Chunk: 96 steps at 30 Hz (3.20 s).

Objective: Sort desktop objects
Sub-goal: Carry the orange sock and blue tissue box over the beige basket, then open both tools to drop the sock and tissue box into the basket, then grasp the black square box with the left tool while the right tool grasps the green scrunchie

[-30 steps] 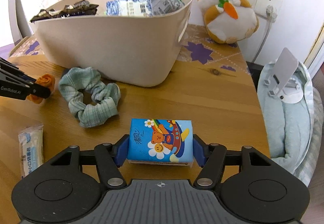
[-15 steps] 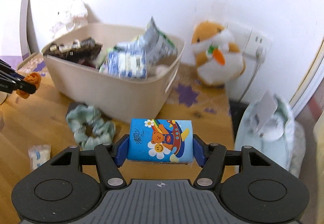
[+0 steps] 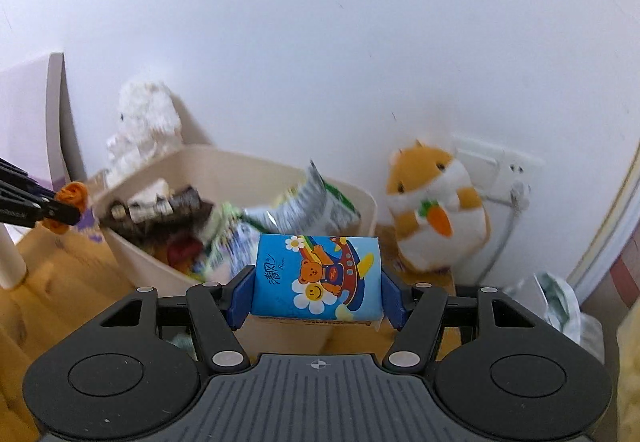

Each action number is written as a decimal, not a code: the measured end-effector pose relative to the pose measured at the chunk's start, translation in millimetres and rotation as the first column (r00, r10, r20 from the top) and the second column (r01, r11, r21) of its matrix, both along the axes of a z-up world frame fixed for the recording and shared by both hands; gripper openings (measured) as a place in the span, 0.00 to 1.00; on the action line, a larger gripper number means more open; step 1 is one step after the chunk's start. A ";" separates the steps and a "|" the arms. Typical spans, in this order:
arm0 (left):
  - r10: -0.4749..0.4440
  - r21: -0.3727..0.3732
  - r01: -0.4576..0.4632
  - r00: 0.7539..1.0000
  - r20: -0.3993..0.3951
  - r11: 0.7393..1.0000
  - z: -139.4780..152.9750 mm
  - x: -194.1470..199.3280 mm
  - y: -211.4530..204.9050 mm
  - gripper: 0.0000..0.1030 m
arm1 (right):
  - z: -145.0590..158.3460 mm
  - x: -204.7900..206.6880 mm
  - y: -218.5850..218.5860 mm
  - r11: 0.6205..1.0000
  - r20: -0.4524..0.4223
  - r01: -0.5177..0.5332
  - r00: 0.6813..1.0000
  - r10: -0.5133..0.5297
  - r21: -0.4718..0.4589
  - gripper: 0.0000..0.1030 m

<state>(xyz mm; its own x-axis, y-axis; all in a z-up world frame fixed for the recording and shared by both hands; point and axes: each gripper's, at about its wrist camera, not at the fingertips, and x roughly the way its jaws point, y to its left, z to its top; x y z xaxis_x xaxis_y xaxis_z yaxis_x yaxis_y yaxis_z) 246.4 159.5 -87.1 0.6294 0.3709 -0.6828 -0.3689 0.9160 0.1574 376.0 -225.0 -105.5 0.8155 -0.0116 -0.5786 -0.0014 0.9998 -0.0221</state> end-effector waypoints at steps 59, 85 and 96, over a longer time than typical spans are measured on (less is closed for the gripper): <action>0.002 0.024 -0.004 0.998 0.063 1.000 -4.7 47.8 -42.0 0.76 | -9.6 21.3 45.3 0.988 0.007 -0.134 0.991 0.135 -0.083 0.97; -0.312 0.112 0.350 0.913 -0.262 0.930 -113.2 48.4 -74.7 0.76 | -116.6 -3.6 60.7 0.966 -0.268 -0.256 0.933 0.238 -0.035 0.96; -0.385 0.092 0.422 0.882 -0.272 0.902 -138.7 67.8 -77.6 0.76 | -134.2 3.8 65.9 0.966 -0.298 -0.258 0.925 0.238 -0.029 0.90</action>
<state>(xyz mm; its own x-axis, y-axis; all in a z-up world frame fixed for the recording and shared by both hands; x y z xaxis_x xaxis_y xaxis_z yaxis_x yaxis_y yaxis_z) 314.1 81.9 -225.9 0.5685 0.2257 -0.7911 0.0944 0.9374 0.3352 379.8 -159.1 -239.7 0.5946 0.1230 -0.7946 -0.2654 0.9629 -0.0496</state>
